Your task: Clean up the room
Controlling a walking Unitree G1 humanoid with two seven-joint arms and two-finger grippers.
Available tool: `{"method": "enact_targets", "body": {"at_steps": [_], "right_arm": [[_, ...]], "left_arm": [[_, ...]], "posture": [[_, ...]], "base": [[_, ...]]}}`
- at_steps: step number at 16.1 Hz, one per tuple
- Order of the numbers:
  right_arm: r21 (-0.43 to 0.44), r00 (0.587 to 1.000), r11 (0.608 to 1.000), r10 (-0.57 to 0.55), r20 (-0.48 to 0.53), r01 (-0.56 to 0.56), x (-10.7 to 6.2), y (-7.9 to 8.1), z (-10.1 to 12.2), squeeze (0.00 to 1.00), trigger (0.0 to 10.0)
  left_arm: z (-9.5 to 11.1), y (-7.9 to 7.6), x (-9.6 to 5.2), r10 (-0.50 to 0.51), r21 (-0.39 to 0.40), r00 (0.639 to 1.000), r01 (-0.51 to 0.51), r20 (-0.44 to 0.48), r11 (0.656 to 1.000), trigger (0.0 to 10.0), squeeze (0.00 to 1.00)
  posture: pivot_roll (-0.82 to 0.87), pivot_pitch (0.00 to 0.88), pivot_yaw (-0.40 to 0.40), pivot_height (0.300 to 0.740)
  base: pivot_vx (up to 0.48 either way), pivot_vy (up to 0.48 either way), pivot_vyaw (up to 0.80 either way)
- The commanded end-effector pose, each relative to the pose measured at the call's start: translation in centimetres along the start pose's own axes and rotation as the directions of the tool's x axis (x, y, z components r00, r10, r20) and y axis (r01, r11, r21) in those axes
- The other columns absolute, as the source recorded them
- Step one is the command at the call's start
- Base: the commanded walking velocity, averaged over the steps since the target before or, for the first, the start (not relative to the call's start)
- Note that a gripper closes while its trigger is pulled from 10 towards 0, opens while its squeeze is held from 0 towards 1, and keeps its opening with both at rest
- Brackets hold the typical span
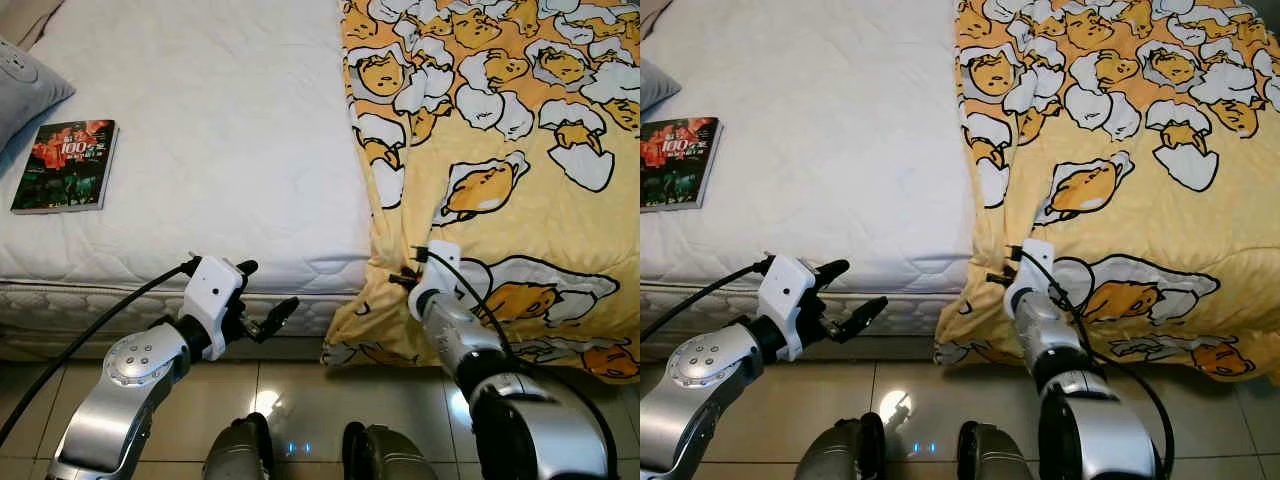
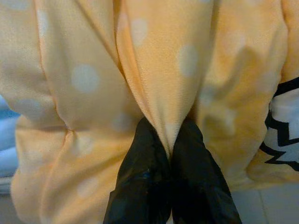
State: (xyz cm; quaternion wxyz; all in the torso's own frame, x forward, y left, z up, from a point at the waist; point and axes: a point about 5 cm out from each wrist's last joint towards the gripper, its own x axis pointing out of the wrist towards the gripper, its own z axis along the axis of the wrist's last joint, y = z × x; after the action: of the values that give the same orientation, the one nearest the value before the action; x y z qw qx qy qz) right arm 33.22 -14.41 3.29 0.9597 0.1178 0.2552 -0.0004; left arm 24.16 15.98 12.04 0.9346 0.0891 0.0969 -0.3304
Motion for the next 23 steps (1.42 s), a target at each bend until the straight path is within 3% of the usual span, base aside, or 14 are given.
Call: {"method": "enact_targets", "body": {"at_steps": [1,3,6,7,8,9,10,13,16,18,19,21,23], "right_arm": [[0.022,0.999,1.000,-0.008,-0.031,0.009,-0.2,-0.6,-0.9,0.00,0.0],[0.007,0.989,1.000,0.022,-0.149,-0.021,-0.8,-0.6,-3.8,0.00,0.0],[-0.027,0.971,0.999,0.029,-0.237,-0.036,-1.3,-0.2,-6.0,0.00,0.0],[-0.027,0.971,0.999,0.032,-0.239,-0.039,-1.3,-0.2,-6.0,0.00,6.7],[-0.036,0.969,0.998,0.044,-0.245,-0.055,-1.4,0.1,-6.2,0.00,10.0],[-0.037,0.967,0.995,0.083,-0.242,-0.095,-1.4,0.5,-6.1,0.00,10.0],[-0.035,0.968,0.993,0.105,-0.227,-0.116,-1.4,0.7,-5.9,1.00,10.0],[-0.054,0.968,0.990,0.114,-0.225,-0.129,-1.4,0.8,-5.7,1.00,10.0],[-0.069,0.983,0.993,0.085,-0.163,-0.098,-2.2,-0.4,-5.4,1.00,10.0],[-0.036,0.980,0.983,0.183,0.081,-0.181,-4.2,0.0,-2.8,1.00,10.0],[-0.097,0.971,0.982,0.179,0.158,-0.165,-5.2,-0.1,-1.7,1.00,10.0],[-0.103,0.971,0.990,0.117,0.210,-0.097,-6.1,-0.6,-0.9,1.00,10.0],[-0.096,0.957,0.995,0.058,0.284,-0.032,-7.6,-1.5,0.0,0.82,10.0]], "left_arm": [[-0.5,-0.1,-0.1,-0.001,0.000,1.000,0.001,-0.019,1.000,10.0,0.33],[-0.7,-0.2,0.2,-0.008,0.008,1.000,0.008,-0.025,1.000,10.0,0.33],[-0.8,-0.2,0.4,-0.009,0.024,0.999,0.010,-0.033,1.000,10.0,0.33],[-0.8,-0.2,0.4,-0.009,0.023,0.999,0.010,-0.032,1.000,10.0,0.33],[-0.8,-0.1,0.5,-0.005,0.026,0.999,0.006,-0.032,1.000,10.0,0.33],[-0.9,0.0,0.5,0.002,0.030,1.000,-0.001,-0.031,1.000,10.0,0.33],[-0.9,0.1,0.6,0.005,0.032,0.999,-0.004,-0.031,0.999,10.0,0.33],[-1.0,0.3,0.7,0.010,0.038,0.999,-0.009,-0.030,0.999,10.0,0.33],[-0.8,0.3,1.2,0.034,0.030,0.999,-0.034,-0.003,0.999,10.0,0.32],[-0.3,1.0,1.7,0.178,-0.070,0.982,-0.174,0.055,0.982,10.0,0.32],[0.0,1.6,1.9,0.270,-0.093,0.960,-0.263,0.075,0.960,10.0,0.32],[0.3,2.0,2.0,0.339,-0.109,0.936,-0.329,0.097,0.938,10.0,0.31],[0.3,2.2,2.3,0.409,-0.159,0.907,-0.390,0.104,0.907,10.0,0.29]], "posture": [[0.02,0.137,-0.049,0.740],[0.01,0.129,-0.043,0.740],[0.01,0.127,-0.044,0.740],[0.01,0.127,-0.044,0.740],[0.01,0.122,-0.048,0.740],[0.01,0.119,-0.051,0.740],[0.01,0.115,-0.051,0.740],[0.00,0.093,-0.053,0.740],[-0.01,0.048,-0.052,0.740],[-0.04,0.007,-0.035,0.740],[-0.04,0.000,-0.029,0.740],[-0.06,0.000,-0.018,0.740],[-0.06,0.000,-0.012,0.740]], "base": [[0.000,0.000,0.00],[0.000,0.000,0.00],[0.000,0.000,0.00],[0.000,0.000,0.00],[0.000,0.000,0.00],[0.000,0.000,0.00],[0.000,0.000,0.00],[0.000,0.000,0.00],[0.000,0.000,0.00],[0.000,0.000,0.00],[0.000,0.000,0.00],[0.000,0.000,-0.78],[0.000,0.000,-0.78]]}}
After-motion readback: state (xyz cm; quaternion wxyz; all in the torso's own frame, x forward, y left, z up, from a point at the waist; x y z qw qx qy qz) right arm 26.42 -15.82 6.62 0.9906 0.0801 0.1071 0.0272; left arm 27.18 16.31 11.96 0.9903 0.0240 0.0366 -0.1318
